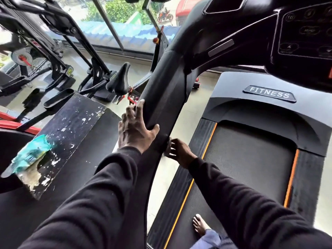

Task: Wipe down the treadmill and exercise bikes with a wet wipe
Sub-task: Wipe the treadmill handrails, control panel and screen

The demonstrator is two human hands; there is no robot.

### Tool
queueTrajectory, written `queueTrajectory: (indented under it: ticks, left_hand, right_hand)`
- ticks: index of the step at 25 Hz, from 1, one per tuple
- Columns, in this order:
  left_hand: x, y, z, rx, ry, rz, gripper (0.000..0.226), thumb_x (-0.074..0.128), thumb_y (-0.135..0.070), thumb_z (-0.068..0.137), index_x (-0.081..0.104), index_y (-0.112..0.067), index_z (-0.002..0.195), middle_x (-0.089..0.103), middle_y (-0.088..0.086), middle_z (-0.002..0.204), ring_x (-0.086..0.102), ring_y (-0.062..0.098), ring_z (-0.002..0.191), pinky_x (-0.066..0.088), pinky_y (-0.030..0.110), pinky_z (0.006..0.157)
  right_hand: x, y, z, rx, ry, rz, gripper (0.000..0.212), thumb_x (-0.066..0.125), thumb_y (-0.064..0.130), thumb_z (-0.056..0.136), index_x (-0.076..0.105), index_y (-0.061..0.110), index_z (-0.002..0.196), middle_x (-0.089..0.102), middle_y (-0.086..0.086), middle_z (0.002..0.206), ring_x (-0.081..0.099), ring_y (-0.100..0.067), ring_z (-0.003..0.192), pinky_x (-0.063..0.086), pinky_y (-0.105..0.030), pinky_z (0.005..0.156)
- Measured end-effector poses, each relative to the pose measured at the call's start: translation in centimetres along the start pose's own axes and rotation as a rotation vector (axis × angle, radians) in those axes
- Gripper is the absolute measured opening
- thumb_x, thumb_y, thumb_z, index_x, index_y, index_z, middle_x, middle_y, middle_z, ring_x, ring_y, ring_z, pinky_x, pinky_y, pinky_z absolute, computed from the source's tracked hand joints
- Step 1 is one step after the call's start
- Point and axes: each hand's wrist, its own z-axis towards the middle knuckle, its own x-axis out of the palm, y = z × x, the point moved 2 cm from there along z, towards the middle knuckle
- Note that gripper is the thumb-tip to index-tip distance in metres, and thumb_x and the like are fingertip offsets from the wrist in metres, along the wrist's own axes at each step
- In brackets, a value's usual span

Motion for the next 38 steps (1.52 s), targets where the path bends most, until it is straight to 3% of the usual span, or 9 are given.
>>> queueTrajectory:
  ticks: [4,8,12,16,20,26,29,34,38]
  left_hand:
    - [-0.1,-0.1,0.0,-0.015,0.013,0.007,0.086,0.069,-0.047,0.08,0.022,-0.031,0.151,0.035,0.009,0.141,0.04,0.031,0.127,0.034,0.049,0.108]
    - [-0.1,0.0,0.1,-0.012,0.009,0.002,0.087,0.069,-0.048,0.081,0.022,-0.03,0.151,0.036,0.01,0.14,0.04,0.032,0.127,0.034,0.049,0.108]
    - [0.0,-0.1,0.2,-0.007,0.007,0.011,0.087,0.069,-0.048,0.081,0.022,-0.029,0.151,0.036,0.01,0.14,0.041,0.032,0.126,0.034,0.049,0.107]
    - [0.1,0.2,0.2,-0.003,0.006,0.015,0.087,0.068,-0.049,0.081,0.022,-0.028,0.152,0.035,0.009,0.141,0.04,0.031,0.127,0.034,0.048,0.107]
    - [0.2,0.3,0.5,0.006,0.001,0.022,0.088,0.068,-0.05,0.081,0.022,-0.028,0.152,0.035,0.009,0.142,0.04,0.031,0.127,0.035,0.047,0.107]
    - [0.2,0.6,0.0,0.019,-0.053,-0.106,0.082,0.07,-0.049,0.081,0.032,-0.024,0.149,0.04,0.008,0.142,0.042,0.028,0.127,0.037,0.044,0.106]
    - [-0.1,1.3,-2.0,0.02,-0.065,-0.186,0.08,0.072,-0.042,0.081,0.037,-0.017,0.148,0.04,0.011,0.143,0.04,0.029,0.13,0.033,0.042,0.11]
    - [0.2,5.4,-8.2,-0.039,-0.08,-0.129,0.083,0.061,-0.053,0.076,0.036,-0.017,0.147,0.04,0.013,0.141,0.042,0.031,0.128,0.038,0.046,0.108]
    - [0.5,6.9,-9.9,-0.063,-0.085,-0.082,0.082,0.061,-0.054,0.079,0.034,-0.018,0.148,0.041,0.012,0.139,0.044,0.032,0.125,0.04,0.049,0.106]
  right_hand:
    - [0.8,0.7,0.1,-0.121,-0.034,0.092,0.022,0.04,0.02,0.097,0.057,0.021,0.083,0.055,0.002,0.072,0.052,-0.013,0.067,0.044,-0.03,0.069]
    - [0.1,-0.6,-0.3,-0.023,0.062,-0.028,0.021,0.041,0.021,0.098,0.057,0.021,0.084,0.056,0.001,0.076,0.054,-0.014,0.069,0.045,-0.03,0.074]
    - [-0.1,0.7,0.2,-0.098,-0.039,0.072,0.023,0.039,0.019,0.097,0.058,0.016,0.085,0.059,-0.002,0.074,0.055,-0.018,0.07,0.046,-0.035,0.076]
    - [0.5,-1.7,-0.6,-0.006,0.096,-0.114,0.019,0.042,0.021,0.095,0.056,0.022,0.083,0.058,0.002,0.071,0.055,-0.014,0.069,0.044,-0.03,0.073]
    - [-0.3,-0.7,-0.2,-0.048,-0.014,0.021,0.023,0.039,0.015,0.096,0.059,0.017,0.083,0.059,-0.003,0.074,0.057,-0.019,0.07,0.049,-0.034,0.075]
    - [0.8,-3.3,-1.4,0.042,0.11,-0.222,0.019,0.044,0.009,0.093,0.058,0.022,0.092,0.059,0.001,0.075,0.055,-0.013,0.066,0.045,-0.027,0.065]
    - [0.6,-2.5,-1.3,-0.057,0.005,-0.127,0.018,0.042,0.007,0.093,0.056,0.015,0.085,0.056,-0.007,0.074,0.053,-0.019,0.067,0.048,-0.029,0.066]
    - [1.2,-5.2,-2.7,0.052,0.091,-0.312,0.024,0.043,0.003,0.092,0.055,0.024,0.089,0.058,0.005,0.074,0.054,-0.009,0.068,0.043,-0.026,0.067]
    - [1.9,-5.6,-2.7,-0.022,0.008,-0.251,0.021,0.042,0.003,0.091,0.054,0.019,0.087,0.055,-0.003,0.074,0.051,-0.015,0.066,0.045,-0.027,0.064]
